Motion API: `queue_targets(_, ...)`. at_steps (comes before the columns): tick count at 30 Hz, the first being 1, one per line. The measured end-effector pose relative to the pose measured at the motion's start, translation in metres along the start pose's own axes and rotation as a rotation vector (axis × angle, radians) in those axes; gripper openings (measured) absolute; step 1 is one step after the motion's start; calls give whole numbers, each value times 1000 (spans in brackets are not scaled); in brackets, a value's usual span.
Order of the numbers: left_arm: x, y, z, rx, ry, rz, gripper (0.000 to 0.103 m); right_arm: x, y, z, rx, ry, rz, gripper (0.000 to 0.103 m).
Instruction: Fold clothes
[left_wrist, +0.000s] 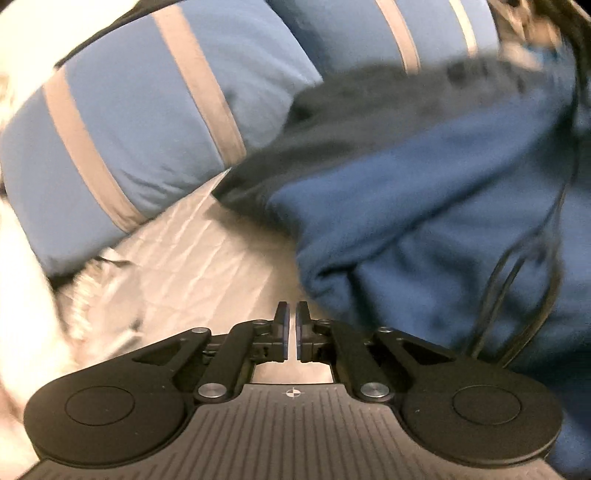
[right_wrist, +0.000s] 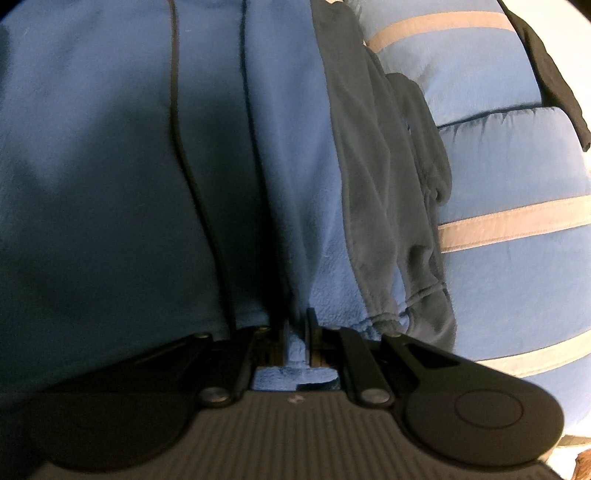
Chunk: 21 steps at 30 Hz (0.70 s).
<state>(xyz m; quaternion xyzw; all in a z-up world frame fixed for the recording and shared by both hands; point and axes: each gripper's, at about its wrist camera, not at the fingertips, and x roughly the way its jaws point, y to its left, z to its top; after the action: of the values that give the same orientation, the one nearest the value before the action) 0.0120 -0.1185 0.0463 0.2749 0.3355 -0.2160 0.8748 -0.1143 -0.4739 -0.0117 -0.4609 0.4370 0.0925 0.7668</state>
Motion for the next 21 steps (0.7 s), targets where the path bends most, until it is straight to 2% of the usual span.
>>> queue_targets(2,-3,5,6,-92,-29,-33,11,-1,0,-1,4,-1,3,7)
queue_targets(3,-3,7,9,-125,-40,-43,18,-1,0,-1,10,0,7,7)
queue_targets(4,-3,8,12,-149,-48,-48,29,-1,0,-2,16,0,10,7)
queue_targets(6,-1,8,18,-186,-67,-40,38,0,0,-4,31,4,12,7)
queue_targets(8,0,13,20,-255,-85,-51,38,0,0,-5,47,9,15,7)
queue_targets(13,6,38,18,-524,-129,-80,38,-8,-3,-5,68,5,32,7)
queue_targets(21,14,54,5,-670,-138,-135,38,-20,-4,-4,76,4,70,7)
